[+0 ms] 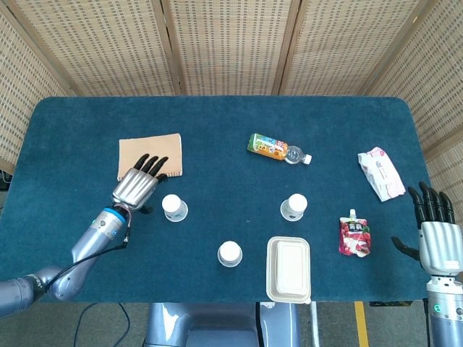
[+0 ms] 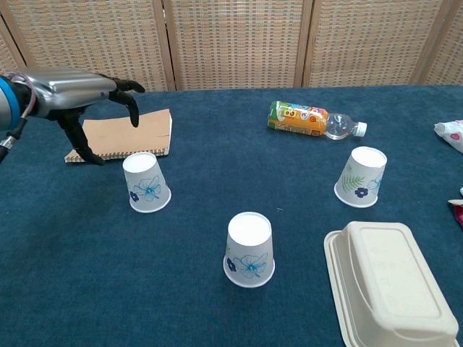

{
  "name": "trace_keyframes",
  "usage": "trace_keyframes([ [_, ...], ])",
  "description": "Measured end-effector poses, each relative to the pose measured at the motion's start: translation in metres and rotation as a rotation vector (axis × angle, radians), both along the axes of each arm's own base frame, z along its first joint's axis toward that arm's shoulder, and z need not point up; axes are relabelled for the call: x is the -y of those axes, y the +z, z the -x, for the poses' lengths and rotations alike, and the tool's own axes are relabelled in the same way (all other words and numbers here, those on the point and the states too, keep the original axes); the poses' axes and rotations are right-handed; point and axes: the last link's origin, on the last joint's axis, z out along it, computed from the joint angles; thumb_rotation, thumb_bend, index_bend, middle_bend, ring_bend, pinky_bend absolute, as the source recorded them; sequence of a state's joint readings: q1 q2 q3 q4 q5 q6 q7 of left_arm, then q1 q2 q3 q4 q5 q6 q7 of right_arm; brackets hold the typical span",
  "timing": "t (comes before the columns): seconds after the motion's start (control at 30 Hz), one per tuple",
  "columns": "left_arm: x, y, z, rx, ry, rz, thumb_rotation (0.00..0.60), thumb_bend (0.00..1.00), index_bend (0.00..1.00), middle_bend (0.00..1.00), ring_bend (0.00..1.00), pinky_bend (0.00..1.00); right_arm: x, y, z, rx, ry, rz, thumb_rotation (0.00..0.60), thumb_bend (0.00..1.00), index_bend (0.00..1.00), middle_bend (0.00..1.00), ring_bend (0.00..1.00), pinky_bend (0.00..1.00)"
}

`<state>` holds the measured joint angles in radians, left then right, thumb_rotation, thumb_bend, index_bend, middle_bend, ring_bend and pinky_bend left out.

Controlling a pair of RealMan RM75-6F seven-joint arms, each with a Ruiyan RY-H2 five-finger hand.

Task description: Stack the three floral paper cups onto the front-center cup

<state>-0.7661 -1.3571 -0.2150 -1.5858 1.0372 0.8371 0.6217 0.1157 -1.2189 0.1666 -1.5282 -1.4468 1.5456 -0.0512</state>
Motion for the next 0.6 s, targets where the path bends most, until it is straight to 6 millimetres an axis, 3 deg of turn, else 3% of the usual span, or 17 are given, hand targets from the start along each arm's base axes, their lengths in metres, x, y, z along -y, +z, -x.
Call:
trace_keyframes([
  [0.3, -0.004, -0.020, -0.007, -0.010, 0.005, 0.035, 0.600, 0.12, 0.33, 0.00, 0.00, 0.01, 0.000, 0.003, 0.003, 0.009, -0.014, 0.003, 0.600, 0.08, 0.07, 0.00, 0.00, 0.00],
  [0.6, -0.005, -0.034, -0.007, -0.040, 0.019, 0.054, 0.600, 0.15, 0.44, 0.00, 0.00, 0.01, 0.000, 0.006, 0.004, 0.024, -0.014, 0.013, 0.600, 0.08, 0.07, 0.00, 0.00, 0.00],
])
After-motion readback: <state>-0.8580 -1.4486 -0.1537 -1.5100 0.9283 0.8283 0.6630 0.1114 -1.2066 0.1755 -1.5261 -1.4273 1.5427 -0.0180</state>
